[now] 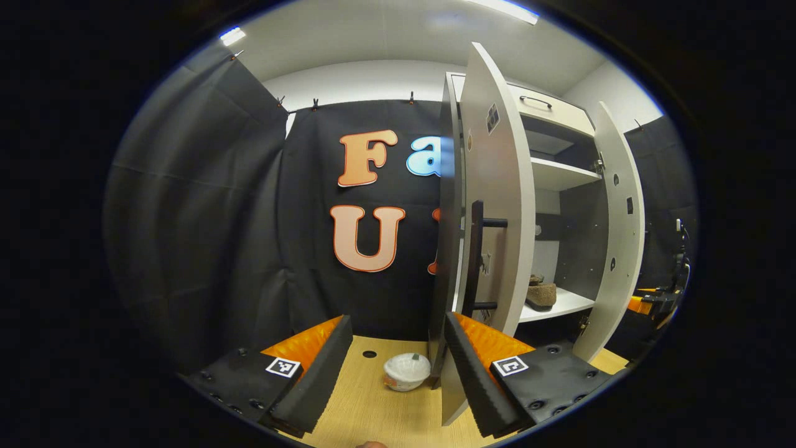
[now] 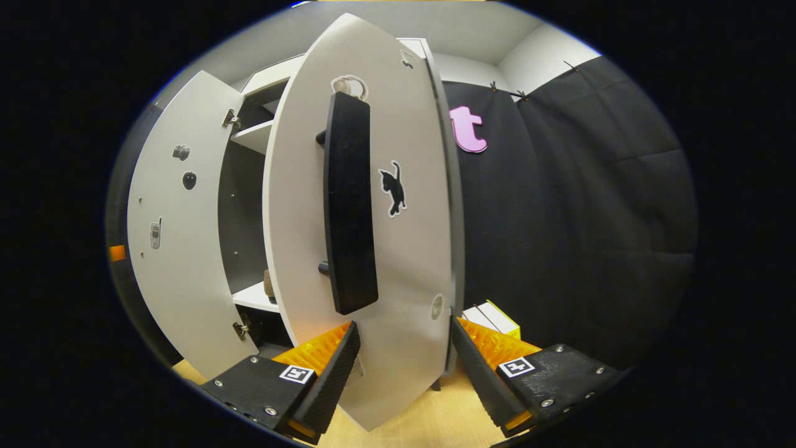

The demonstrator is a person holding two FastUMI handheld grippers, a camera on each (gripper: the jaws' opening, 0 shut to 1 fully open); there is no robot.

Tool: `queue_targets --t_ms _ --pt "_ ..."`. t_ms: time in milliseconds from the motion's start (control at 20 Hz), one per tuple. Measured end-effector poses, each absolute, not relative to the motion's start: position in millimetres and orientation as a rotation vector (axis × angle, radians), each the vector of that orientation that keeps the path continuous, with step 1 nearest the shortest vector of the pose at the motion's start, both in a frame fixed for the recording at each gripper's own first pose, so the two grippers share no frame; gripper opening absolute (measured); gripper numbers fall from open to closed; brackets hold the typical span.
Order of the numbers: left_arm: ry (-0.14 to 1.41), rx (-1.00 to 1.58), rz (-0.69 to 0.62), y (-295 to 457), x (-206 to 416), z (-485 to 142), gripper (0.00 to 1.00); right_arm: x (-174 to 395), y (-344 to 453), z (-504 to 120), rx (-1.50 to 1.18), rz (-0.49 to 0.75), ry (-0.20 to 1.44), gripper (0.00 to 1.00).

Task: Grab one shoe with the right hand and put it into the shoe cabinet, grab the other shoe with the left hand and put it into the shoe cabinet; then close the right door with the right hand and the left door with the left hand.

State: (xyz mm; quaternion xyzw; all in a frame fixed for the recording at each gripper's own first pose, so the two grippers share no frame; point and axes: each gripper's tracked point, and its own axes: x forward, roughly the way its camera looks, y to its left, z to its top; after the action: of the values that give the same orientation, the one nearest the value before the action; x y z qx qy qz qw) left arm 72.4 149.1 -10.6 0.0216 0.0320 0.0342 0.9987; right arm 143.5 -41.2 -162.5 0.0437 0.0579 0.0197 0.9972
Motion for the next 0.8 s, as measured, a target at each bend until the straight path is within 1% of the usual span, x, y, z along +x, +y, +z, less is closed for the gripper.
queue_targets --t_ms 250,300,350,450,550,600,650,700,800 --pt "0.07 0.052 0.061 152.7 91.4 -24.1 0.96 156.5 -15.3 -157.0 0.072 0.054 0.101 0.94" --pt "0.072 0.055 0.059 153.3 94.2 -26.9 0.96 156.6 -17.1 -155.6 0.078 0.055 0.1 0.93" --pt "0.074 0.055 0.055 152.8 97.7 -30.5 0.99 155.7 -18.7 -154.2 0.083 0.052 0.101 0.94" --pt "0.09 0.047 0.036 145.8 108.8 -42.4 0.99 153.2 -19.2 -149.8 0.098 0.046 0.103 0.94" --pt "0.101 0.047 0.013 135.5 117.1 -51.2 0.96 149.1 -23.0 -141.4 0.104 0.042 0.103 0.94" --pt "0.105 0.051 0.009 133.9 120.3 -54.6 0.96 147.2 -25.9 -137.6 0.1 0.037 0.103 0.93" --pt "0.113 0.055 0.009 134.6 123.0 -59.6 0.99 144.8 -30.2 -134.2 0.094 0.03 0.103 0.93" --pt "0.127 0.05 0.004 131.1 125.7 -66.3 0.96 141.8 -34.1 -130.7 0.09 0.025 0.102 0.93" --pt "0.142 0.026 -0.016 121.3 127.5 -75.7 0.96 138.6 -41.6 -122.3 0.09 0.019 0.095 0.93"
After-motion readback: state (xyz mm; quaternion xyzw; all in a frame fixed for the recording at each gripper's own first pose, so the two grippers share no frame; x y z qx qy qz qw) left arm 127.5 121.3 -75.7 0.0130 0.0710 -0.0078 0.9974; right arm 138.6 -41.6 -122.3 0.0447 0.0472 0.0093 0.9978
